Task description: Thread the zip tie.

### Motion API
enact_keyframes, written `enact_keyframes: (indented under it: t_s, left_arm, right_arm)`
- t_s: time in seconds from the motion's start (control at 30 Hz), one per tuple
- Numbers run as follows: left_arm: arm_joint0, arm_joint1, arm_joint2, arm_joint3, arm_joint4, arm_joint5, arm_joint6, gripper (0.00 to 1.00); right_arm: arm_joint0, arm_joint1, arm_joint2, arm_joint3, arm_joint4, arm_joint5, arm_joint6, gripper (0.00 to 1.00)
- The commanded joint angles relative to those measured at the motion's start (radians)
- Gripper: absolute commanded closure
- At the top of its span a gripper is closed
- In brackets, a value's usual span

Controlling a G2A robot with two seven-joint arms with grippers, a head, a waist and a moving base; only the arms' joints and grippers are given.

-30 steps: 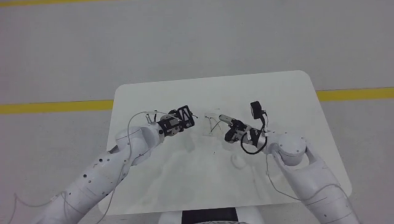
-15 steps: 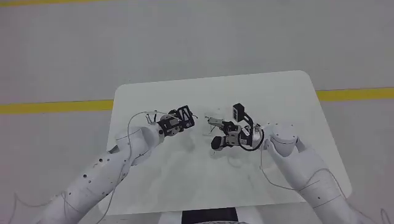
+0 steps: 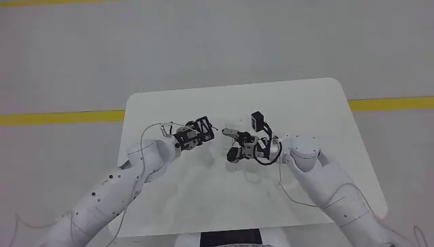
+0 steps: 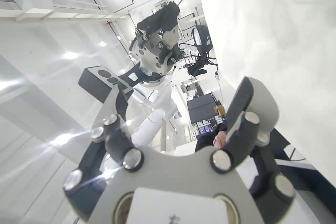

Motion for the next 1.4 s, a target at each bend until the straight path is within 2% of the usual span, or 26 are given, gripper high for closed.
enact_keyframes:
  t_s: [0.0,0.23,0.57,0.6,0.63,0.73,1.0,1.23,1.37]
  left_arm:
    - [0.0,0.0,0.0,0.0,0.0,0.0,0.0,1.0]
    - [0.0,0.0,0.0,0.0,0.0,0.0,0.0,1.0]
    - [0.0,0.0,0.0,0.0,0.0,0.0,0.0,1.0]
    - [0.0,0.0,0.0,0.0,0.0,0.0,0.0,1.0]
    - [0.0,0.0,0.0,0.0,0.0,0.0,0.0,1.0]
    - [0.0,0.0,0.0,0.0,0.0,0.0,0.0,1.0]
    - [0.0,0.0,0.0,0.0,0.0,0.0,0.0,1.0]
    - [0.0,0.0,0.0,0.0,0.0,0.0,0.0,1.0]
    - [0.0,0.0,0.0,0.0,0.0,0.0,0.0,1.0]
  right_arm:
    - [0.005,-0.003,-0.01,-0.001,-0.002,-0.007,-0.018,0.0]
    - [0.004,-0.003,-0.01,-0.001,-0.003,-0.009,-0.022,0.0]
    - [0.01,-0.006,-0.043,0.0,-0.024,-0.026,-0.024,0.0]
    - [0.014,-0.007,-0.047,0.005,-0.024,-0.034,-0.03,0.21]
    - [0.015,-0.008,-0.05,0.007,-0.025,-0.04,-0.034,0.5]
    - [0.016,-0.011,-0.05,0.017,-0.014,-0.064,-0.055,0.66]
    - [0.008,-0.012,-0.04,0.031,0.015,-0.1,-0.08,0.78]
    - [0.015,-0.016,-0.048,0.038,0.022,-0.11,-0.096,0.77]
    - [0.02,-0.02,-0.052,0.038,0.034,-0.125,-0.101,0.8]
